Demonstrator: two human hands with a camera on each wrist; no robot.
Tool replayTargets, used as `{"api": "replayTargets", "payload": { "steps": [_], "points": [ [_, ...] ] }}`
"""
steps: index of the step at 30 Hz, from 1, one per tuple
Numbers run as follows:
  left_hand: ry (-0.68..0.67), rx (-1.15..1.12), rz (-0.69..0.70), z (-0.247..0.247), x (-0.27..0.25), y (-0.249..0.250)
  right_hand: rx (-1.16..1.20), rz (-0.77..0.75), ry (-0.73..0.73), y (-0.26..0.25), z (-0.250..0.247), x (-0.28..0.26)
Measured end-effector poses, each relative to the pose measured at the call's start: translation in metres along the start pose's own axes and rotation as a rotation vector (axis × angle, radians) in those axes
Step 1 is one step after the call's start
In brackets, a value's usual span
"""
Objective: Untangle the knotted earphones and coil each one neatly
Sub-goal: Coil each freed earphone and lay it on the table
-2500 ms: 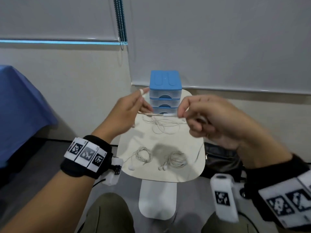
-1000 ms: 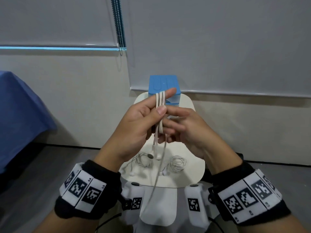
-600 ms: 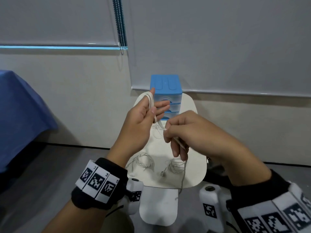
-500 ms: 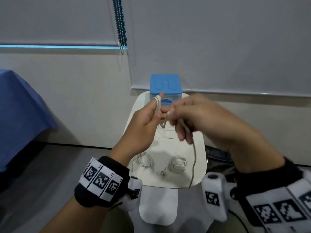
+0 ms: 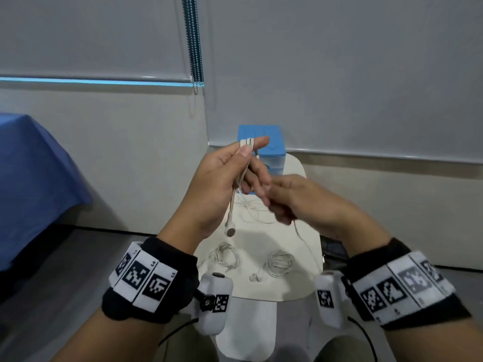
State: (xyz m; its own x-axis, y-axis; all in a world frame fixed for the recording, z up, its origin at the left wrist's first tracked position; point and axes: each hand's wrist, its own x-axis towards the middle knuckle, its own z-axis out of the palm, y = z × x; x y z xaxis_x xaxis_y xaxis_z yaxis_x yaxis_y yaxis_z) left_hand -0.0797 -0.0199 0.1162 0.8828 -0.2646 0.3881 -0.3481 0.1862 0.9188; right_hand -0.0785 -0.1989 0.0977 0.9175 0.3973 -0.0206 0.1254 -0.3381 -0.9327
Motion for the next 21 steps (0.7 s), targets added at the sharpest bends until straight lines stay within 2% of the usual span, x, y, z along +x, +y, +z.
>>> {"api": "replayTargets", "payload": {
  "steps": [4,7,9,11,14,18,21],
  "points": [
    [0.045,0.115,0.009,-0.003,0.005,0.002,-0.190,-0.015,-0.184,-0.012,0.020,-0.018],
    [0.028,0.204,0.013,-0.002,0.005,-0.001,-0.269,-0.034,-0.254,-0.043,0.009,-0.030],
    [0.015,0.230,-0.025,-0.001,0.002,0.001,-0.260,-0.098,-0.168,-0.065,-0.010,-0.032],
    [-0.036,0.223,-0.055,0.000,-0.001,0.004,-0.253,-0.160,-0.004,-0.080,-0.030,-0.027],
    [-0.142,0.152,-0.045,0.000,-0.003,0.004,-0.252,-0.192,0.179,-0.077,-0.048,-0.008],
    [-0.197,-0.063,-0.062,0.000,-0.001,0.002,-0.082,-0.129,0.226,-0.041,-0.042,0.007],
    [-0.118,-0.162,-0.079,-0.002,0.002,0.004,0.028,-0.041,0.134,-0.006,-0.014,0.002]
  ]
}}
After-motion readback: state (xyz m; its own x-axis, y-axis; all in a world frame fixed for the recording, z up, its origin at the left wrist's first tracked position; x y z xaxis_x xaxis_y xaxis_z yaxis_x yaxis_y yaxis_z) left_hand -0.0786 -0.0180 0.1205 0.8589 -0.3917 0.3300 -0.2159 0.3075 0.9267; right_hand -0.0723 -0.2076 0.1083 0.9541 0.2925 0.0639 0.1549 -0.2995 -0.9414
